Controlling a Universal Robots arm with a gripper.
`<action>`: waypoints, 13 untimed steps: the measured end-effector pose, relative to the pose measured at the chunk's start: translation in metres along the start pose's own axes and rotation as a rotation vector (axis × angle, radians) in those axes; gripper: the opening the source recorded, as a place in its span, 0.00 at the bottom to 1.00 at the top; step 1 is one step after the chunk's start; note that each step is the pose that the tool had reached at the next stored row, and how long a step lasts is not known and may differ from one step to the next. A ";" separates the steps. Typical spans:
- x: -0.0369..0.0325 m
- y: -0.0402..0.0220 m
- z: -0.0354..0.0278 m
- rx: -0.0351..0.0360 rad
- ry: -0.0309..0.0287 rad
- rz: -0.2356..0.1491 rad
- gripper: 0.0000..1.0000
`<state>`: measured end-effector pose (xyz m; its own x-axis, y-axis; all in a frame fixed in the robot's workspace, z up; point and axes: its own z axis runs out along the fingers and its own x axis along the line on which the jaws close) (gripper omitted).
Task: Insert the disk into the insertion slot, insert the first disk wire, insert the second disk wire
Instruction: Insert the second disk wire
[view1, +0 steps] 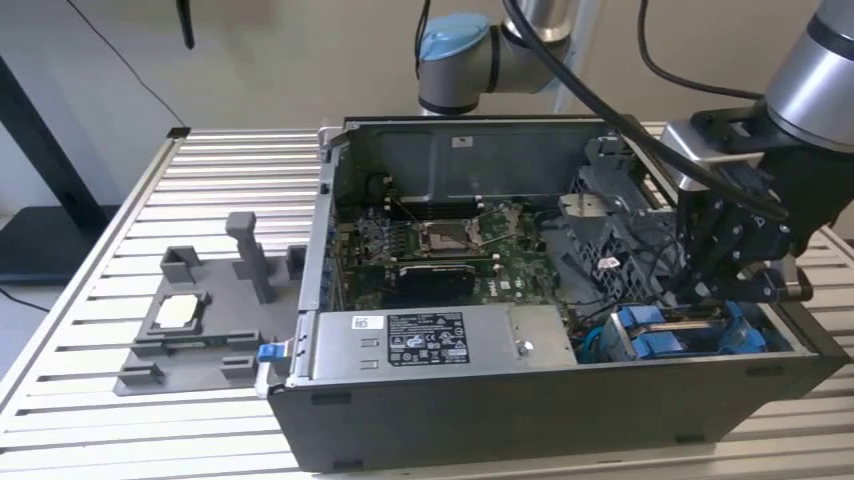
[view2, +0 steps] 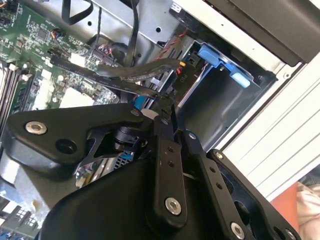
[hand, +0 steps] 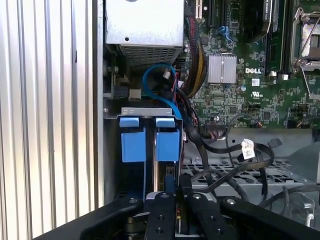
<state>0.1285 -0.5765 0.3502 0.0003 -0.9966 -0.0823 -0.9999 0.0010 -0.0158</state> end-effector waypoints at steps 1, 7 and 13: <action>0.0001 -0.0002 0.0006 0.0000 -0.0001 0.000 0.16; 0.0006 -0.0009 0.0033 0.0000 0.0000 0.000 0.16; 0.0008 -0.0013 0.0057 0.0000 0.0000 0.000 0.16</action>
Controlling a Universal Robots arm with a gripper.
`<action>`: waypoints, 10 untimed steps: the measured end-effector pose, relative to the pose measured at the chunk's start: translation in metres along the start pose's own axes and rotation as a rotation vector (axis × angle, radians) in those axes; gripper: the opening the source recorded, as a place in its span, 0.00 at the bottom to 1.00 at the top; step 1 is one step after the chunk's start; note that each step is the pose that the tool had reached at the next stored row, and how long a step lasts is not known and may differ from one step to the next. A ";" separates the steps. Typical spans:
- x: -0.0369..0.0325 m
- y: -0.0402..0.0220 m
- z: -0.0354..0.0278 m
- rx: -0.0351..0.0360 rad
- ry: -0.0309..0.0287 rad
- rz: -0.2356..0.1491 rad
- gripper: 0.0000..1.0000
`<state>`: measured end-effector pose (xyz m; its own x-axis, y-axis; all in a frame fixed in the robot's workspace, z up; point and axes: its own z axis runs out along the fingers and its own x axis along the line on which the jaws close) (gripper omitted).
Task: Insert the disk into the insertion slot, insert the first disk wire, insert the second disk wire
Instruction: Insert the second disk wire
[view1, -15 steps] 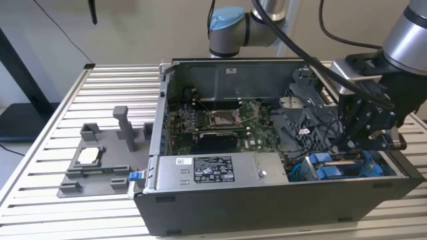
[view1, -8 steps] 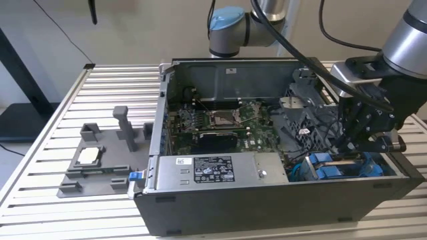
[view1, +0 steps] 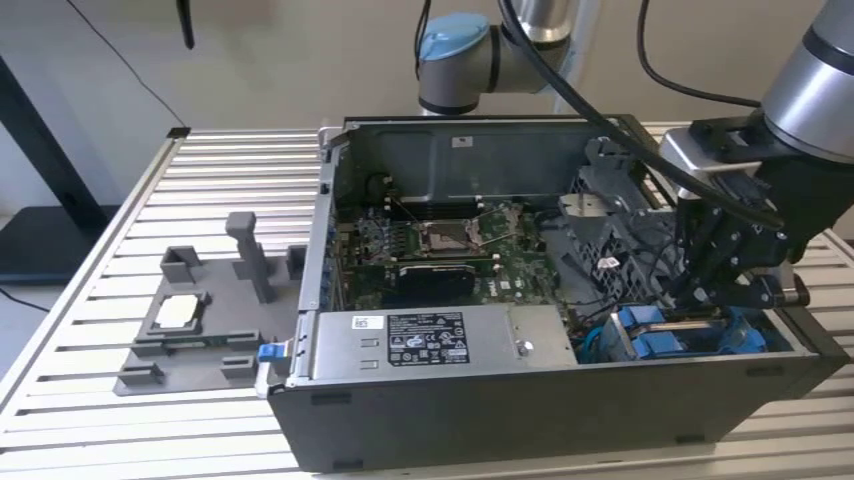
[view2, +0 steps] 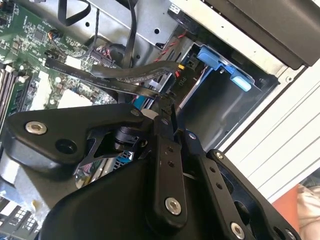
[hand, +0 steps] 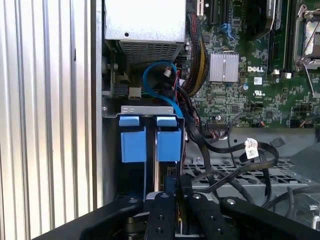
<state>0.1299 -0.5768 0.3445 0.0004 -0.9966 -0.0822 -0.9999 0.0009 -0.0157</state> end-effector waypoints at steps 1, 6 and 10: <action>0.0000 -0.0001 0.0003 0.0000 0.0000 0.000 0.16; 0.0002 -0.0006 0.0021 0.0000 0.0000 0.000 0.16; 0.0003 -0.0006 0.0036 0.0000 -0.0002 0.000 0.16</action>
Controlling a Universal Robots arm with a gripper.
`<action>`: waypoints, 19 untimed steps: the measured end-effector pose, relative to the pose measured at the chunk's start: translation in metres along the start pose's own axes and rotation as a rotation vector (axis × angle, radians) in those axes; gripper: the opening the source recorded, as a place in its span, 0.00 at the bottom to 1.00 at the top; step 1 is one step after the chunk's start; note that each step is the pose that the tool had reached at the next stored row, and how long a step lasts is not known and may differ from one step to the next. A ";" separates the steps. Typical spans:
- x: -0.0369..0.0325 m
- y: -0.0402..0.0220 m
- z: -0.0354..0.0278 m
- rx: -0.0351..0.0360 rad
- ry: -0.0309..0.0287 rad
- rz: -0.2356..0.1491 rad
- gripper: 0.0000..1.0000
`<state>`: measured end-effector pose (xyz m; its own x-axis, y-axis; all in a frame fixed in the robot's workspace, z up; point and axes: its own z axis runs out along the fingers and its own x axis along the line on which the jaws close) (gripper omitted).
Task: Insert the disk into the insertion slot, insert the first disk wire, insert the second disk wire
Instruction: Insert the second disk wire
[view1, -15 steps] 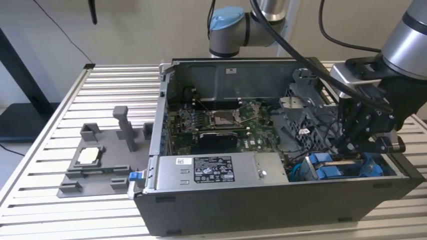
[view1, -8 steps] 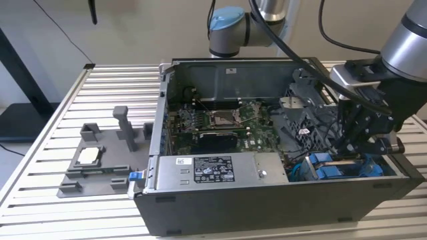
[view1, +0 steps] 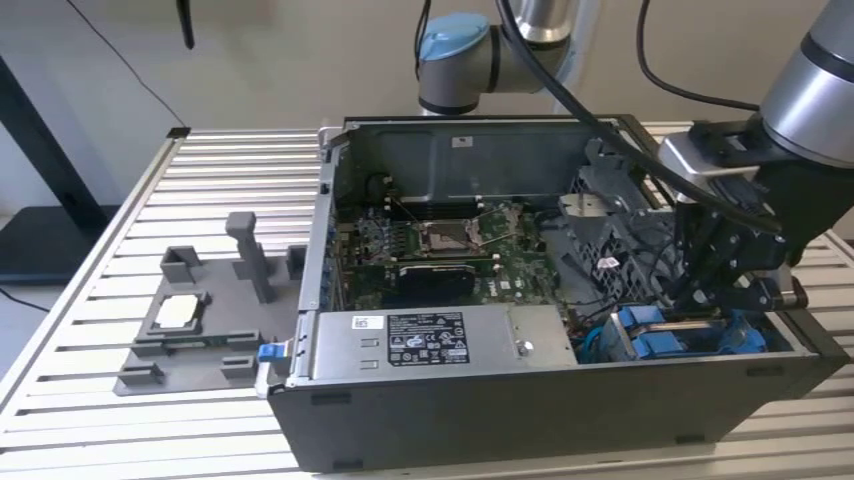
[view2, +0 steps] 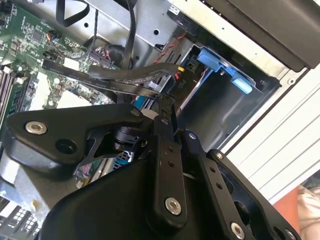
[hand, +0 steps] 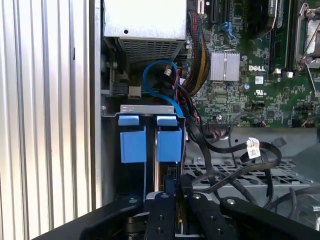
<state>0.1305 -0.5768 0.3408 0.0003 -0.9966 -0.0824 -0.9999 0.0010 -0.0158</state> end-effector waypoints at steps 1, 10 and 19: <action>0.0000 0.0000 0.0004 0.0000 0.0001 0.000 0.16; 0.0003 0.0000 0.0035 0.0000 0.0010 0.001 0.16; 0.0001 0.0000 0.0015 0.0000 0.0037 0.001 0.24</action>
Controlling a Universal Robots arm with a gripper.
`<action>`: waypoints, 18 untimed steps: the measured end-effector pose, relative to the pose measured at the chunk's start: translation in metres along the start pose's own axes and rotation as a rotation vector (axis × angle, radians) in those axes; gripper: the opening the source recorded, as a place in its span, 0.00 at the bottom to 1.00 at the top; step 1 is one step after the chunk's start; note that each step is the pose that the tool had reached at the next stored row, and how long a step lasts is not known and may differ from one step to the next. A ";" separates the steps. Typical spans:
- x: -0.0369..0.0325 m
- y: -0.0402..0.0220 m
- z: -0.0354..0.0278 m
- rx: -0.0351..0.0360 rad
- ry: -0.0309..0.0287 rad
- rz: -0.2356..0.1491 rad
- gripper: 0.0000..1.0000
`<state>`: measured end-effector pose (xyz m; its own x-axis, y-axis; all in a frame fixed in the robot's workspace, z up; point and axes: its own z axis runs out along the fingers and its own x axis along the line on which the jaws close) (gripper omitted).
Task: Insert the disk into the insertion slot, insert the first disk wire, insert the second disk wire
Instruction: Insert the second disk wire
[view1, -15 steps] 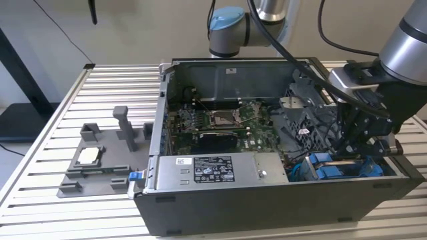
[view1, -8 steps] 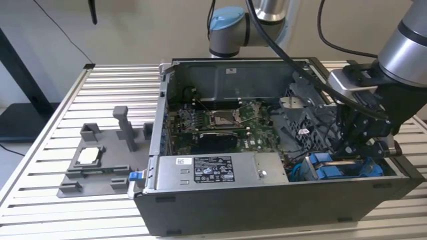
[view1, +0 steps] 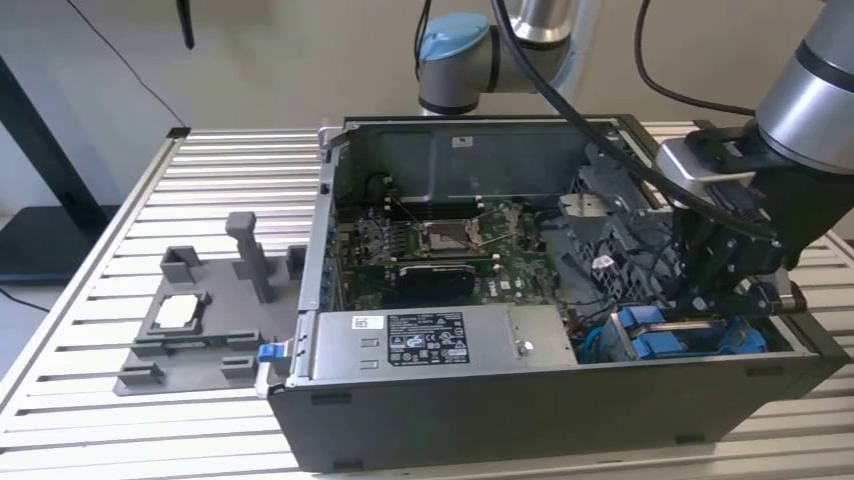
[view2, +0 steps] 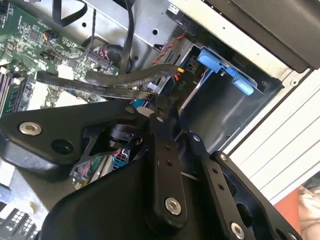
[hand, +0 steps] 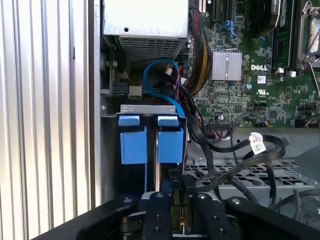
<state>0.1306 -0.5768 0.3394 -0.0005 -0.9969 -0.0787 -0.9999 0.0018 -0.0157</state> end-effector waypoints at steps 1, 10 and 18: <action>-0.0002 -0.0001 -0.0020 0.0000 -0.0001 0.000 0.24; -0.0017 -0.0004 -0.0217 -0.0001 -0.0001 0.000 0.24; -0.0024 -0.0005 -0.0306 -0.0001 0.0002 0.000 0.24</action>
<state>0.1306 -0.5768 0.3701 -0.0005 -0.9969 -0.0786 -0.9999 0.0017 -0.0157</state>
